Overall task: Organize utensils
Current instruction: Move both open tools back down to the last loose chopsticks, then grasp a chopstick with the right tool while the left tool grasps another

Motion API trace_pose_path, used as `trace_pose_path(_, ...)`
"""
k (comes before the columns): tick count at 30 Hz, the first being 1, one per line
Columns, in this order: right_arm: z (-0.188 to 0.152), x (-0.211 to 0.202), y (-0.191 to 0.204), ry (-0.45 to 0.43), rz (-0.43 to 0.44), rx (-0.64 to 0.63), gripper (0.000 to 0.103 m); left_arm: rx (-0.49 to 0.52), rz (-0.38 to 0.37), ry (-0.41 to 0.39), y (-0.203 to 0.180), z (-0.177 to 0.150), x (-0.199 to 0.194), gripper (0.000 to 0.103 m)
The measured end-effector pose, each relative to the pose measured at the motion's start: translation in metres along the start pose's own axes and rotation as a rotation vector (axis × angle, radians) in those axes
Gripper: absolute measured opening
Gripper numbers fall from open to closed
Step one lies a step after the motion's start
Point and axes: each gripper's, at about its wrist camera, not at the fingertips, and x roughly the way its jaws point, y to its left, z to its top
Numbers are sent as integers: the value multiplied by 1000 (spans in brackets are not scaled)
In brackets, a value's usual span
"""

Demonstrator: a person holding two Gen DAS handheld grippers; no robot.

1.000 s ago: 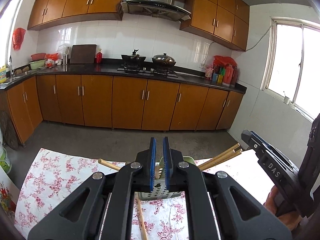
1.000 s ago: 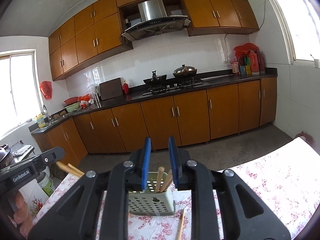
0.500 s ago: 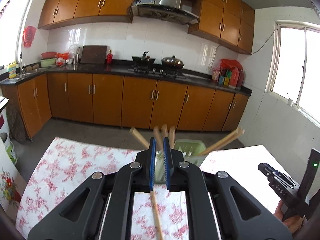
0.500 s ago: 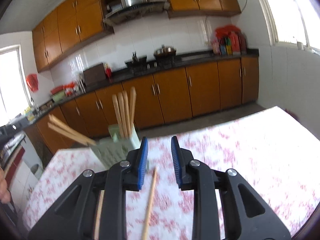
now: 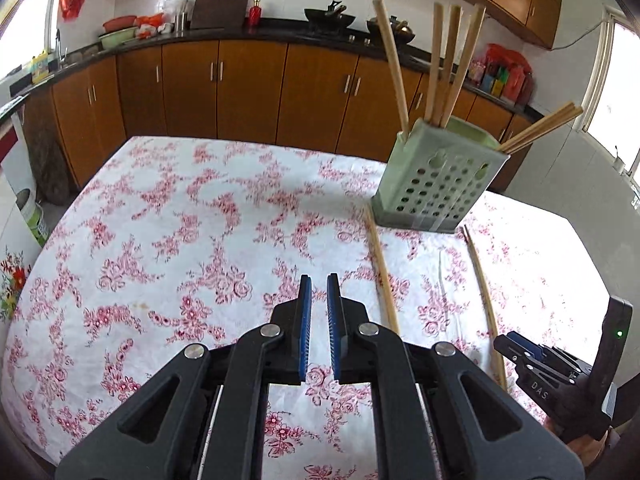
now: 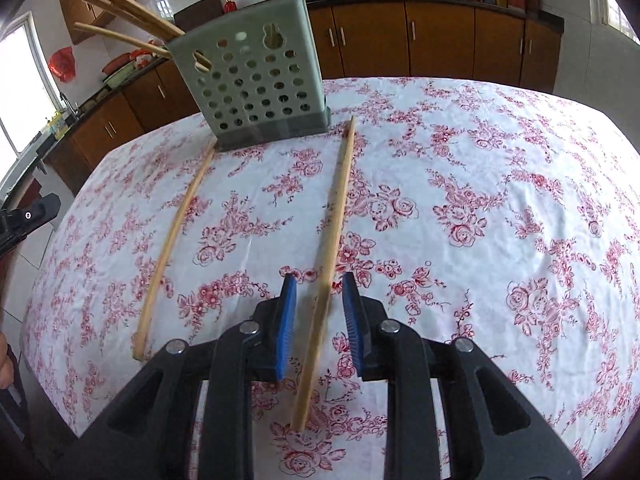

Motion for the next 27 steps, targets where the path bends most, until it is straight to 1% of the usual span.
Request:
trace_pose_path(1, -1, 3, 0, 6, -10, -3, 24, -2, -3, 9, 1, -1, 3, 9)
trace_pose_path(3, 0, 3, -2, -6, -39, -23, 18, -3, -10, 18, 1, -7, 8, 9)
trace_pose_path(4, 0, 3, -1, -10, -53, -33, 11, -3, -12, 21, 0, -7, 9, 9)
trace_pose_path(6, 3, 3, -4, -14, -66, -31, 8, -3, -24, 33, -4, -8, 15, 9)
trace_pose_path(7, 9, 7, -8, -15, -71, -21, 8, -3, -29, 39, -6, -9, 17, 11)
trace_pose_path(8, 13, 9, -14, -16, -81, -9, 8, -4, -37, 47, -8, -10, 20, 14)
trace_pose_path(10, 22, 10, -32, -25, -125, 34, 8, -2, -53, 57, -15, -14, 24, 31)
trace_pose_path(14, 35, 9, -72, -37, -214, 129, 8, 26, -82, 80, -29, -21, 33, 31)
trace_pose_path(18, 40, 7, -94, -38, -226, 173, 8, 70, -94, 105, -46, -28, 43, 33)
trace_pose_path(23, 38, 8, -96, -43, -223, 149, 8, 135, -64, 135, -64, -36, 58, 34)
trace_pose_path(27, 36, 7, -91, -39, -211, 143, 8, 166, -42, 165, -73, -44, 69, 33)
